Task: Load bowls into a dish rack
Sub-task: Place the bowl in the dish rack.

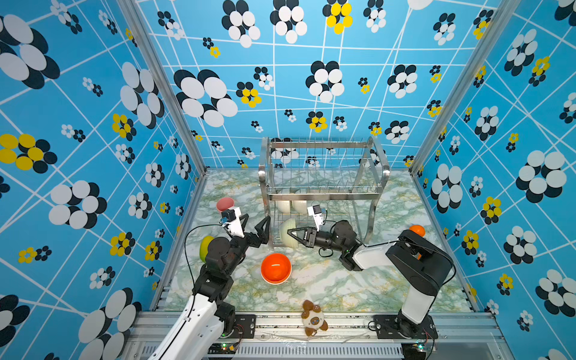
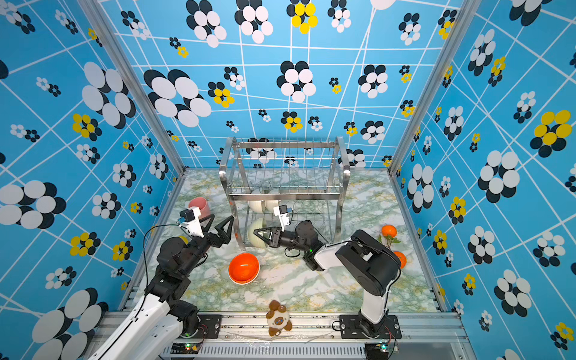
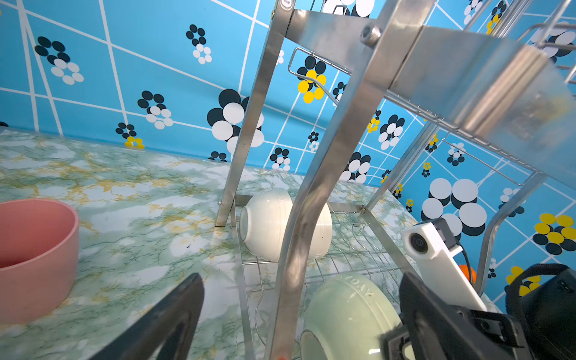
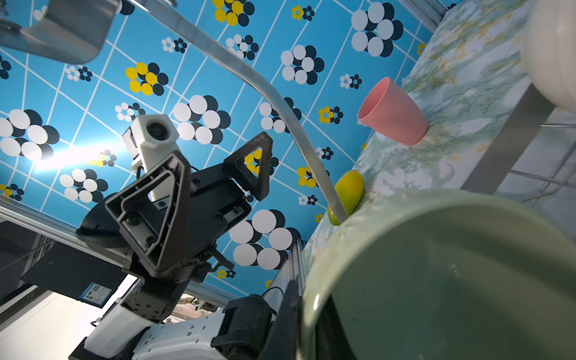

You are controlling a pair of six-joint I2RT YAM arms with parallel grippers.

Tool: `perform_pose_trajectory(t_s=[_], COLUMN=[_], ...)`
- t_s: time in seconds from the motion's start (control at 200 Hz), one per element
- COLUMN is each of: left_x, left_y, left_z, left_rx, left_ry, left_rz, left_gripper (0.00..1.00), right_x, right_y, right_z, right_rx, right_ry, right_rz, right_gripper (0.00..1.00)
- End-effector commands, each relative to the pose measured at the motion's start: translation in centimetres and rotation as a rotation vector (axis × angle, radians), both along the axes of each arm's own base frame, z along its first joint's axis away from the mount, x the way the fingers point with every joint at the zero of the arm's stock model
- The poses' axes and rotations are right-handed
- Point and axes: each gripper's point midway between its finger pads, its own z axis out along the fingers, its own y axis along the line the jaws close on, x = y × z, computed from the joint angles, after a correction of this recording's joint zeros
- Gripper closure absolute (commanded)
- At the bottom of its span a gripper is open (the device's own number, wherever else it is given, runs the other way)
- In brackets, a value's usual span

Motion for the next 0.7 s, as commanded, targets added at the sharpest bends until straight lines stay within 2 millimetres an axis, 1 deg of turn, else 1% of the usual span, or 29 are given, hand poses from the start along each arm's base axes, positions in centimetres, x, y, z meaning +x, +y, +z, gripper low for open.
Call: perform_pose_trajectory(t_s=[0.0, 0.155, 0.395, 0.695], left_x=[0.0, 0.0, 0.0, -0.3], left_y=[0.5, 0.5, 0.5, 0.6], left_z=[-0.1, -0.1, -0.2, -0.3], left_rx=[0.005, 0.007, 0.008, 0.006], left_ry=[-0.001, -0.001, 0.000, -0.003], left_rz=[0.018, 0.018, 0.017, 0.018], left_gripper=[0.01, 0.01, 0.01, 0.01], right_x=[-0.1, 0.4, 1.1, 2.1], right_y=[0.3, 0.7, 1.3, 2.2], right_z=[4.6, 4.2, 4.4, 3.6], right_rx=[0.122, 0.122, 0.127, 0.123], right_ry=[-0.119, -0.115, -0.134, -0.120], right_rz=[0.019, 0.017, 0.012, 0.010], right_gripper=[0.96, 0.96, 0.95, 0.96])
